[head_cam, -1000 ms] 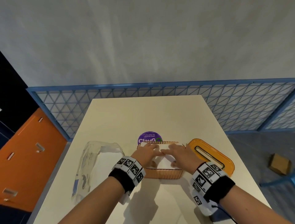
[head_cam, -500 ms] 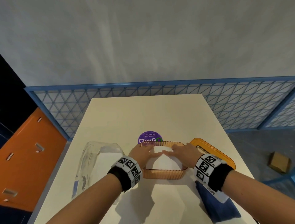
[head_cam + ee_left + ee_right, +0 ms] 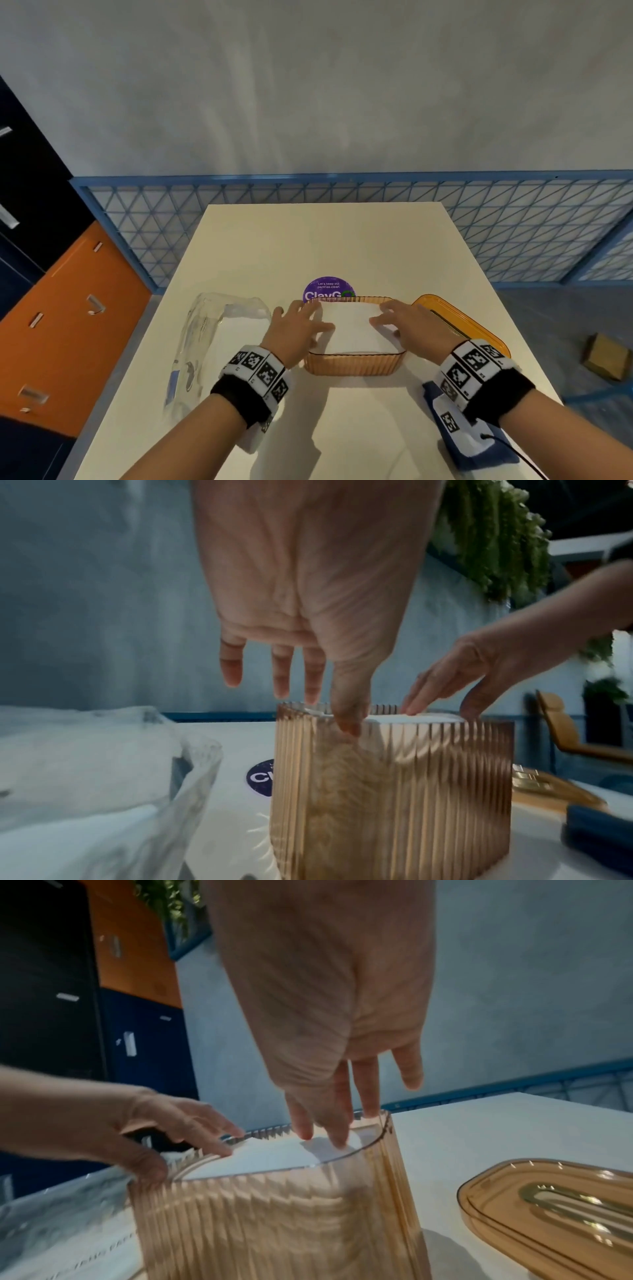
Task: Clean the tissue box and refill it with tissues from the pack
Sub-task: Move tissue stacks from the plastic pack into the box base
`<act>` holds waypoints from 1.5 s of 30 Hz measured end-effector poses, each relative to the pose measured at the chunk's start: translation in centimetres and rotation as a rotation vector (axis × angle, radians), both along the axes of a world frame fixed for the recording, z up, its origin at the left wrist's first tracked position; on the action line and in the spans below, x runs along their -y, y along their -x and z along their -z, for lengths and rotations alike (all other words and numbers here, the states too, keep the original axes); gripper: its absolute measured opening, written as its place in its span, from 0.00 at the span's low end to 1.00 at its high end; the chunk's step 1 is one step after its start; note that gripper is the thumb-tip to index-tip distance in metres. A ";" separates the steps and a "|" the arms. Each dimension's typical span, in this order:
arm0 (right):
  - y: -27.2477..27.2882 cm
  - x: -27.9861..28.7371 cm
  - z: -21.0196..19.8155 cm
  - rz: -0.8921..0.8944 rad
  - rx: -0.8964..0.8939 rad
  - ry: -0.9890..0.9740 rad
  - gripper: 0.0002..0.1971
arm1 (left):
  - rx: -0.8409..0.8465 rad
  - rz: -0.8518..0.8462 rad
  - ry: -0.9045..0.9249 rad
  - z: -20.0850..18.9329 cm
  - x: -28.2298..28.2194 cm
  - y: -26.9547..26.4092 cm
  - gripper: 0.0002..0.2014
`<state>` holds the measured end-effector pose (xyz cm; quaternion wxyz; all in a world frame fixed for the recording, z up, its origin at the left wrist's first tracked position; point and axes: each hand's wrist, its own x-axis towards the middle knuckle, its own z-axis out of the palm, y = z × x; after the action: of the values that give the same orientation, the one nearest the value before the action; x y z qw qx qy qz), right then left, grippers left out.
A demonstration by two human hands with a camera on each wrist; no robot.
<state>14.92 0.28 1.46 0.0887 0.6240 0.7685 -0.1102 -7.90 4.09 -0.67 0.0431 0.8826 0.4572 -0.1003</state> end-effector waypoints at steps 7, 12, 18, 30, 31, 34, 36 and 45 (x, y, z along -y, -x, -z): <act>-1.4 -0.2 3.1 0.251 -0.306 -0.222 0.19 | 0.419 -0.637 -0.055 2.0 -0.3 6.9 0.15; -0.7 -0.3 5.2 0.347 -0.295 -0.118 0.27 | 0.219 -0.895 0.216 4.8 -0.9 8.8 0.16; -0.1 -0.6 5.8 0.457 -0.290 -0.043 0.31 | 0.072 -0.881 0.201 6.8 -0.4 7.1 0.32; 0.0 -0.6 6.5 0.455 -0.217 -0.056 0.34 | 0.049 -0.905 0.139 7.9 -0.3 6.0 0.26; 0.0 -0.6 6.5 0.455 -0.215 -0.058 0.34 | 0.044 -0.900 0.132 7.9 -0.3 5.9 0.25; 0.1 -0.6 6.5 0.455 -0.205 -0.065 0.34 | 0.020 -0.873 0.121 7.9 -0.3 5.7 0.21; 0.1 -0.6 6.5 0.454 -0.201 -0.062 0.34 | -0.007 -0.855 0.113 7.9 -0.3 5.5 0.18; 0.0 -0.6 6.7 0.440 -0.201 -0.068 0.35 | 0.111 -0.906 0.124 7.6 -1.3 6.0 0.18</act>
<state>14.92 0.85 -5.19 -0.0355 0.7650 0.6221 -0.1626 -13.91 5.37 -8.25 0.1595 0.5936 0.7871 -0.0513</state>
